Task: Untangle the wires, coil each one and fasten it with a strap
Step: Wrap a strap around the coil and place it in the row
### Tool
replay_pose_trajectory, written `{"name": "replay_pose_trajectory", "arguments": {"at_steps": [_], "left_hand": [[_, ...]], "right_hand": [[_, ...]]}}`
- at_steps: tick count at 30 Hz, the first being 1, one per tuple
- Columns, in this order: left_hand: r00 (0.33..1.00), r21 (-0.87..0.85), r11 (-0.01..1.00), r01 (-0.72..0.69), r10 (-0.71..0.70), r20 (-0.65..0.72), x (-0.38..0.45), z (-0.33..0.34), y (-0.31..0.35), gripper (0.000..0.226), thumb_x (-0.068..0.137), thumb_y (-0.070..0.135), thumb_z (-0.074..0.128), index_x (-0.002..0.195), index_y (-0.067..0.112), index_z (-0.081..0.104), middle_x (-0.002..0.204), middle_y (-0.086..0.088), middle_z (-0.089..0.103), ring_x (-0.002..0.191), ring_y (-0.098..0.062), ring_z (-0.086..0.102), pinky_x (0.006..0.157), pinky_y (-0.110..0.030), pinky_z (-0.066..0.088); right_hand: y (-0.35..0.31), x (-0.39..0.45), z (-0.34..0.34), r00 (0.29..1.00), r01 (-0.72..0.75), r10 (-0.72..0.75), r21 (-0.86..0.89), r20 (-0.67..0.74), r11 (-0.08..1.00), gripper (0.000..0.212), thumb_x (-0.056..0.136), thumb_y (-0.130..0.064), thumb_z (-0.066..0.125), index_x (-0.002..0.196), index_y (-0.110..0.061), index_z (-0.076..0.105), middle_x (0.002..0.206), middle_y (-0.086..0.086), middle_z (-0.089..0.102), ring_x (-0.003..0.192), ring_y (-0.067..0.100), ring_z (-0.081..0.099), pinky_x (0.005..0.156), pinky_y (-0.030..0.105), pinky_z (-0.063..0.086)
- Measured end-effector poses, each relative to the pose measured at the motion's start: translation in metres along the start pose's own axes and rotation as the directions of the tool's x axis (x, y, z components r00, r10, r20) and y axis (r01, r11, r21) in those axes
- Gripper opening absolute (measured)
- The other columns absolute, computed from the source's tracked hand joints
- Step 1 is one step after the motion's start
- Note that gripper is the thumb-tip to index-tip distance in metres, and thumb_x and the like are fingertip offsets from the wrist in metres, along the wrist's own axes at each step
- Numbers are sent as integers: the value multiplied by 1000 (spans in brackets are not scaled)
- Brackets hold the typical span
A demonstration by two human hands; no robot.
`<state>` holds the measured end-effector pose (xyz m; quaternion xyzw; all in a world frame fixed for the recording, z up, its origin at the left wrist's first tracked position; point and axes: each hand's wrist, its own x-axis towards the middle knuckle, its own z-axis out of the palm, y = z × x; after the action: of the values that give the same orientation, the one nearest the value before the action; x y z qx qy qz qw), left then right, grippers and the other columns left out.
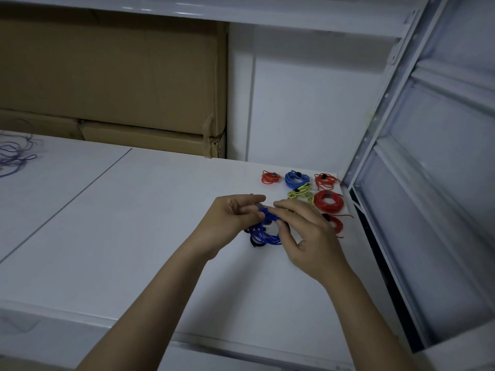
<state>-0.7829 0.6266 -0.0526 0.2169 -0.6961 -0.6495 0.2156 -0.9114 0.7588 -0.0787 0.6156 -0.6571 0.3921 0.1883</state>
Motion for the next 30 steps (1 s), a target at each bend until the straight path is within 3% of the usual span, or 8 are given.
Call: {"name": "replay_pose_trajectory", "arguments": {"at_steps": [5, 11, 14, 18, 22, 24, 27, 30], "left_hand": [[1000, 44, 999, -14, 14, -2, -1, -2, 4, 33, 87, -2, 64, 117, 14, 64, 88, 7, 75, 84, -6, 71, 71, -16, 54], [1000, 90, 996, -20, 20, 7, -2, -2, 5, 32, 88, 0, 64, 116, 14, 65, 90, 5, 75, 83, -7, 71, 74, -18, 56], [999, 135, 990, -40, 38, 16, -3, -2, 6, 32, 88, 2, 64, 117, 15, 65, 89, 10, 75, 87, -3, 69, 74, -14, 54], [997, 206, 976, -75, 70, 32, -5, -2, 6, 33, 90, 1, 62, 120, 12, 65, 89, 15, 72, 88, 15, 62, 72, -6, 47], [997, 190, 980, -66, 56, 57, -8, -3, 5, 33, 93, -4, 54, 123, 8, 63, 93, 7, 72, 89, 8, 66, 74, -8, 48], [996, 179, 982, -57, 43, 79, -9, -4, 6, 32, 95, -3, 51, 123, 8, 63, 100, 3, 72, 91, 4, 67, 77, -11, 49], [995, 169, 983, -68, 54, 88, -10, -3, 6, 29, 95, 5, 54, 123, 7, 64, 105, 2, 72, 93, 15, 61, 77, -6, 46], [993, 199, 975, -99, 85, 75, -10, -3, 5, 31, 93, 2, 58, 123, 6, 62, 99, 0, 72, 88, 19, 60, 74, -3, 44]], "right_hand": [[1, 4, -1, 999, 43, -43, -4, 10, 999, 26, 88, -19, 65, 108, -4, 71, 116, 7, 65, 110, 19, 59, 96, 27, 47], [0, 8, -2, 989, 140, -141, -15, -45, 990, 17, 87, -14, 65, 97, -4, 75, 95, 7, 71, 81, 22, 67, 70, 36, 56], [-3, 8, 0, 998, -1, 11, 156, -58, 988, 12, 85, -10, 69, 95, -8, 76, 90, 3, 68, 81, 14, 64, 71, 29, 53], [-10, 10, 2, 969, -234, 246, 404, 22, 884, 18, 80, -4, 73, 89, -20, 73, 87, -4, 64, 82, 3, 61, 73, 15, 49], [-15, 15, 0, 841, -518, 503, 565, 199, 642, 29, 77, -2, 76, 89, -28, 66, 79, -8, 64, 78, 6, 63, 68, 18, 52], [-15, 17, -3, 800, -583, 531, 572, 279, 578, 30, 76, -3, 77, 90, -27, 66, 77, -7, 63, 78, 6, 62, 68, 18, 53], [-13, 18, -6, 798, -589, 517, 583, 310, 560, 25, 75, -2, 77, 85, -24, 68, 80, -7, 68, 79, 7, 65, 70, 19, 54], [-14, 16, -3, 838, -532, 490, 555, 239, 639, 21, 75, -5, 78, 84, -24, 73, 84, -4, 71, 82, 9, 67, 71, 18, 53]]}}
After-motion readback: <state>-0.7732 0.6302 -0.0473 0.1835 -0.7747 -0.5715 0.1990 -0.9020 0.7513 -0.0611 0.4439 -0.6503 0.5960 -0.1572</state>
